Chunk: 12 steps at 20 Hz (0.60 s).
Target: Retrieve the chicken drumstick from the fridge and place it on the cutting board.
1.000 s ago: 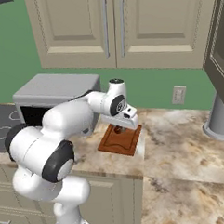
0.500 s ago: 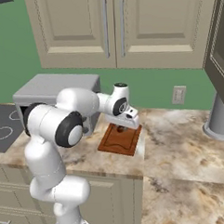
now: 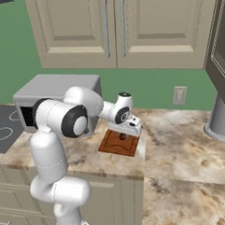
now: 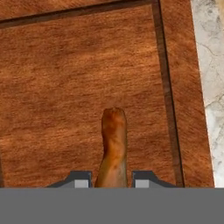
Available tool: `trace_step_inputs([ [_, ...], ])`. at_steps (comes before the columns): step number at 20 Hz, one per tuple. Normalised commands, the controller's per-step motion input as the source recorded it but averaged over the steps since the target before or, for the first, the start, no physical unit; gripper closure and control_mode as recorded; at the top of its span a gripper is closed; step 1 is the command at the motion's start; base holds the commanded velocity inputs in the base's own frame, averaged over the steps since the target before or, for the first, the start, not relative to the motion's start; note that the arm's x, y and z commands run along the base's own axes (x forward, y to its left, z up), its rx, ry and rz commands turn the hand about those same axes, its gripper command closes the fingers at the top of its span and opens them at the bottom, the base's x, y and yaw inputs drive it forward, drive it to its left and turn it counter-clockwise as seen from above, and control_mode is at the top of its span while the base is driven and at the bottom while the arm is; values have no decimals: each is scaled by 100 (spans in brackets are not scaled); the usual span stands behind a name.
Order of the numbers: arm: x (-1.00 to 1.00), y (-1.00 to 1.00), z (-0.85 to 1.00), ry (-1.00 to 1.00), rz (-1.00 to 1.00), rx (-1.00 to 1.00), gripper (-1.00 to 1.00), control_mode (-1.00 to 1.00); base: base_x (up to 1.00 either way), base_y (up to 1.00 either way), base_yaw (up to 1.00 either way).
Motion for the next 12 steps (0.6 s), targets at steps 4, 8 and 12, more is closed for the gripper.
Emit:
trace_step_inputs([
  [4,0,16,-35,2,0,7,-100,-100,0,0,0],
  [8,0,7,-4,0,0,1,-100,-100,0,0,0],
  [12,0,1,7,0,0,0,-100,-100,0,0,0],
])
